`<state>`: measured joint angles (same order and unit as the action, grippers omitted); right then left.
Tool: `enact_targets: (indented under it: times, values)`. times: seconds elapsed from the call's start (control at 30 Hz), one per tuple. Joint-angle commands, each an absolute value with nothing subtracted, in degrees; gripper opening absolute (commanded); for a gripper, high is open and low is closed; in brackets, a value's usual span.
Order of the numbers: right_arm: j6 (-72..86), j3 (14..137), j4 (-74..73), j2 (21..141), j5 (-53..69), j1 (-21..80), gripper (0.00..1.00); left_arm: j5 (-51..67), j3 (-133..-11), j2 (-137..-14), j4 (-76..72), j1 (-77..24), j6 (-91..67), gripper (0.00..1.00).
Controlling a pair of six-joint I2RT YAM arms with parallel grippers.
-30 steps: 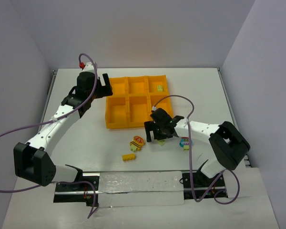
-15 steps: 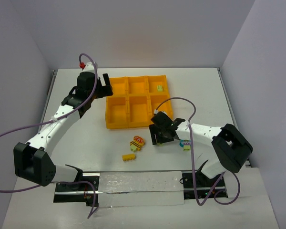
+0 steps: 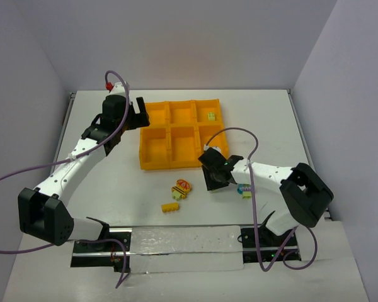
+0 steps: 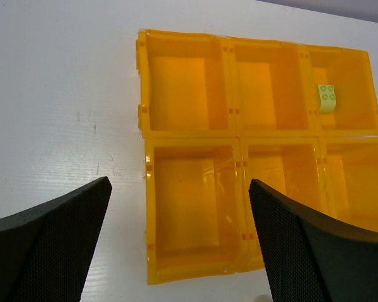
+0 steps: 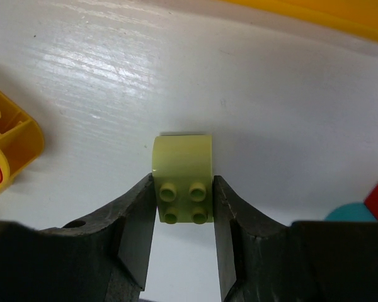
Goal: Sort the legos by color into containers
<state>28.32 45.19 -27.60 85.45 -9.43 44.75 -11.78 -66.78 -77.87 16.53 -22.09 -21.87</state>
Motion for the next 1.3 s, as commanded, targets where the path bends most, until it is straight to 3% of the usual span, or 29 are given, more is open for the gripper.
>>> enact_targets:
  times: [0.0,0.33,0.57,0.9,1.2,1.27]
  values:
    - [26.8,51.9,-32.4,79.5,-12.7,45.1,0.22,-12.5,-67.7,-77.3,15.3,-22.5,-21.8,0.99]
    - [20.2,71.8,-34.3,81.5,-13.9,35.6,0.24,-12.9,-67.2,-76.7,15.3,-22.5,-21.7,0.99]
    - [21.8,89.8,-28.5,95.6,-14.9,26.1,0.24,-12.7,-67.2,-76.6,15.4,-22.6,-21.7,0.99]
    - [23.3,113.6,-31.6,117.9,-19.3,22.4,0.25,-13.7,-67.8,-76.6,16.0,-22.7,-20.9,0.99]
    - [23.7,116.8,-32.6,124.7,-17.3,21.3,0.31,-13.6,-68.0,-76.2,16.3,-22.7,-20.6,0.99]
    - [23.8,116.4,-32.6,125.3,-16.8,21.4,0.41,-13.4,-68.0,-76.3,16.3,-22.7,-20.7,0.99]
